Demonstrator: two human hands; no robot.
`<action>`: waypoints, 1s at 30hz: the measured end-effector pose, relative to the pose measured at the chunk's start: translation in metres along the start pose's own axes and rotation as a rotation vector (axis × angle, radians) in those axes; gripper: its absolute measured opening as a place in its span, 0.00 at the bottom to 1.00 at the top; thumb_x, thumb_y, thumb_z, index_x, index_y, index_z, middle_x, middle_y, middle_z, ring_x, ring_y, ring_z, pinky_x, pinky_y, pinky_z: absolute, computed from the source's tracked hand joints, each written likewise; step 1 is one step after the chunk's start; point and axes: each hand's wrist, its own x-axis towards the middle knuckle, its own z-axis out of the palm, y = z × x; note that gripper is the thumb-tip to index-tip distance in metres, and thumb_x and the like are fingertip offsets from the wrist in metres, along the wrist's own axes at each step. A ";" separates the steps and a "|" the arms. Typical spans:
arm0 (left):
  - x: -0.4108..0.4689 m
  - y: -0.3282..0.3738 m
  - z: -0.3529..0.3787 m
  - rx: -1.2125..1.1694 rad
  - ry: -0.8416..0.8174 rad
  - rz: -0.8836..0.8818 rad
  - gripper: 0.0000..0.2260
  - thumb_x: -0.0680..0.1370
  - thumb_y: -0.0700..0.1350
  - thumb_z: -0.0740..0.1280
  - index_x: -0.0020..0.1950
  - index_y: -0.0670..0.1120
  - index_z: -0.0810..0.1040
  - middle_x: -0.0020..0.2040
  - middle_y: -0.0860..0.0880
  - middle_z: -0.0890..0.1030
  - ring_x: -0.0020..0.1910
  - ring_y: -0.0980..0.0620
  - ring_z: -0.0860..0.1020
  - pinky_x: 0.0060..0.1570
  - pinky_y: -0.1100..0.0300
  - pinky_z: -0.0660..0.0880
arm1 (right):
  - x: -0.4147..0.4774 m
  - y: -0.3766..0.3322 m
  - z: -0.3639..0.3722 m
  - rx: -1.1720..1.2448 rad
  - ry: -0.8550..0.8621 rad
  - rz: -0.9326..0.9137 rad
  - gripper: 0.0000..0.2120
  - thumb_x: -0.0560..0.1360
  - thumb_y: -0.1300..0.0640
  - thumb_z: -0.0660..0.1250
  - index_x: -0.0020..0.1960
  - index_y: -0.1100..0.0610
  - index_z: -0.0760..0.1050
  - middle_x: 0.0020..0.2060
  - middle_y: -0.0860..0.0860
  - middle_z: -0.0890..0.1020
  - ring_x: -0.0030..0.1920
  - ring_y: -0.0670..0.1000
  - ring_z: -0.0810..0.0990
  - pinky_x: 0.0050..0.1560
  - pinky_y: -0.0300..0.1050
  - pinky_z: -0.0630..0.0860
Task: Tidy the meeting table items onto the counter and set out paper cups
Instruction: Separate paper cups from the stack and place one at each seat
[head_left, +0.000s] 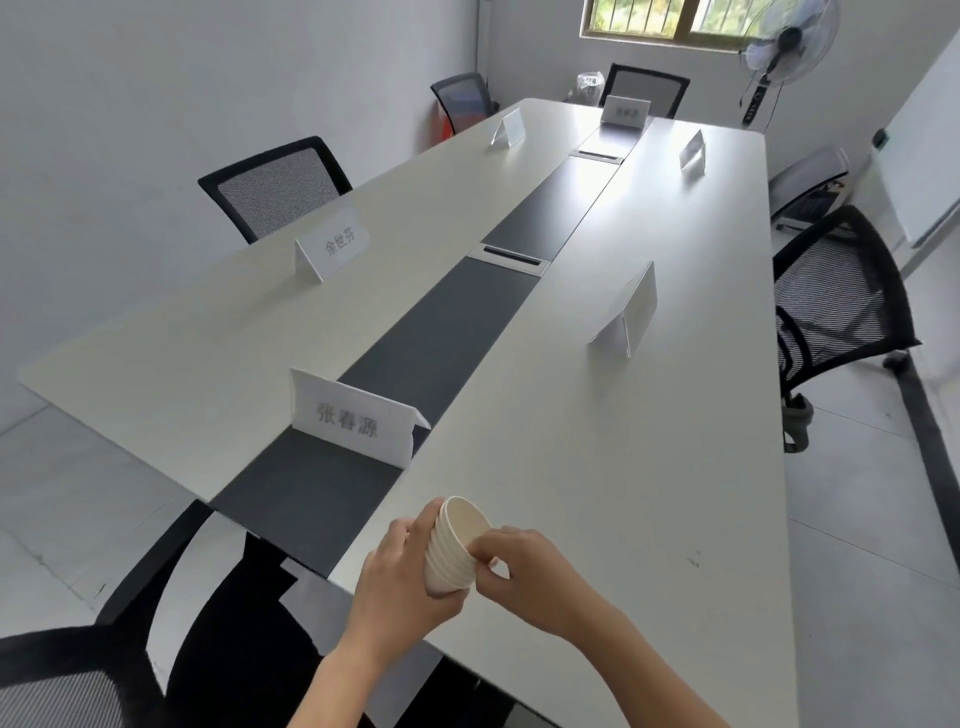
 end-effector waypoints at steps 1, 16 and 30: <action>0.000 -0.001 0.000 0.012 0.021 0.019 0.35 0.59 0.60 0.61 0.64 0.62 0.54 0.54 0.51 0.73 0.48 0.49 0.76 0.48 0.55 0.72 | 0.000 -0.001 0.002 0.006 0.017 0.001 0.07 0.73 0.61 0.59 0.44 0.61 0.76 0.39 0.57 0.78 0.42 0.56 0.75 0.45 0.48 0.71; -0.021 -0.010 -0.015 -0.007 0.070 -0.064 0.36 0.60 0.60 0.63 0.65 0.60 0.53 0.56 0.57 0.73 0.53 0.54 0.73 0.55 0.57 0.70 | 0.005 -0.020 0.017 0.020 0.150 -0.048 0.15 0.67 0.50 0.58 0.43 0.60 0.76 0.33 0.43 0.73 0.36 0.45 0.70 0.42 0.33 0.64; -0.073 -0.037 -0.042 -0.074 0.275 -0.367 0.37 0.63 0.49 0.75 0.68 0.52 0.62 0.57 0.55 0.74 0.52 0.56 0.72 0.52 0.53 0.73 | 0.052 0.040 0.044 -0.630 0.240 0.017 0.18 0.47 0.63 0.80 0.25 0.52 0.72 0.20 0.45 0.74 0.26 0.48 0.76 0.34 0.35 0.73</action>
